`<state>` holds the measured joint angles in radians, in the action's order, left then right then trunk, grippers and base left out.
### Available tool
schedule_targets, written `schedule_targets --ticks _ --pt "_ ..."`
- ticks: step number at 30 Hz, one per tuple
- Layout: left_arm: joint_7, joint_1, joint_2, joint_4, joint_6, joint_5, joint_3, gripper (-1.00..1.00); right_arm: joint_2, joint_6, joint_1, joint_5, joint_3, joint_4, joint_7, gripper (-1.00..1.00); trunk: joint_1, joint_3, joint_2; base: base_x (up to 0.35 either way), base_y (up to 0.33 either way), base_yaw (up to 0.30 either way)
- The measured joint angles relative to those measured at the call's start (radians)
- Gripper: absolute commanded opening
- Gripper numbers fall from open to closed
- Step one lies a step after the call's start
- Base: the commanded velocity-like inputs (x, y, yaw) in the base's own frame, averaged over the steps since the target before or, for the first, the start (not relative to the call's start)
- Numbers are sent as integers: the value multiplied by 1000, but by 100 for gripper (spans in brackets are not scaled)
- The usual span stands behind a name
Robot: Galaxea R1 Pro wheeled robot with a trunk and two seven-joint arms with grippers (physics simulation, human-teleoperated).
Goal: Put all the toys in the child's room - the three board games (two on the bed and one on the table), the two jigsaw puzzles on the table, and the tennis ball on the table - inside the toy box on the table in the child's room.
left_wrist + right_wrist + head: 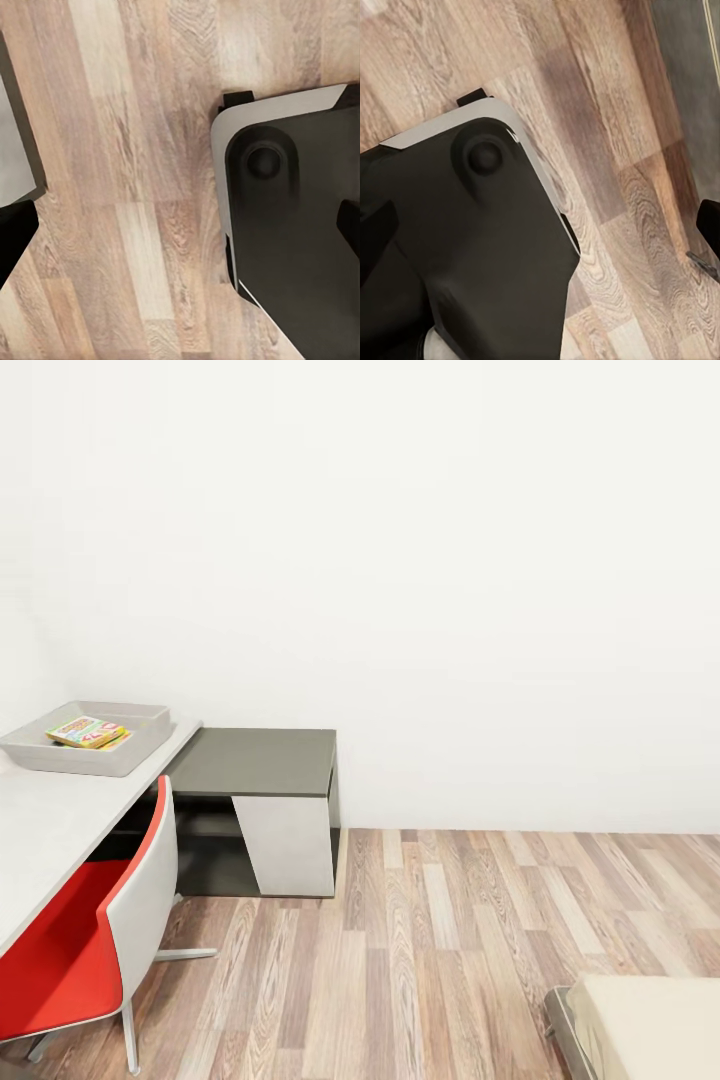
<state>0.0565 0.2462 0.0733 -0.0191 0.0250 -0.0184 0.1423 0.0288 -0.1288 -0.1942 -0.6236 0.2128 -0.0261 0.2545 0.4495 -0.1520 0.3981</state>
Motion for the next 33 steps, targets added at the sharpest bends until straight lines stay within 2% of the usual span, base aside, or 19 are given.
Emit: schedule_targets --ticks 33 --pt "0 0 -1 0 0 1 -1 100 -1 0 0 0 0 0 0 100 0 0 0 0 0 0"
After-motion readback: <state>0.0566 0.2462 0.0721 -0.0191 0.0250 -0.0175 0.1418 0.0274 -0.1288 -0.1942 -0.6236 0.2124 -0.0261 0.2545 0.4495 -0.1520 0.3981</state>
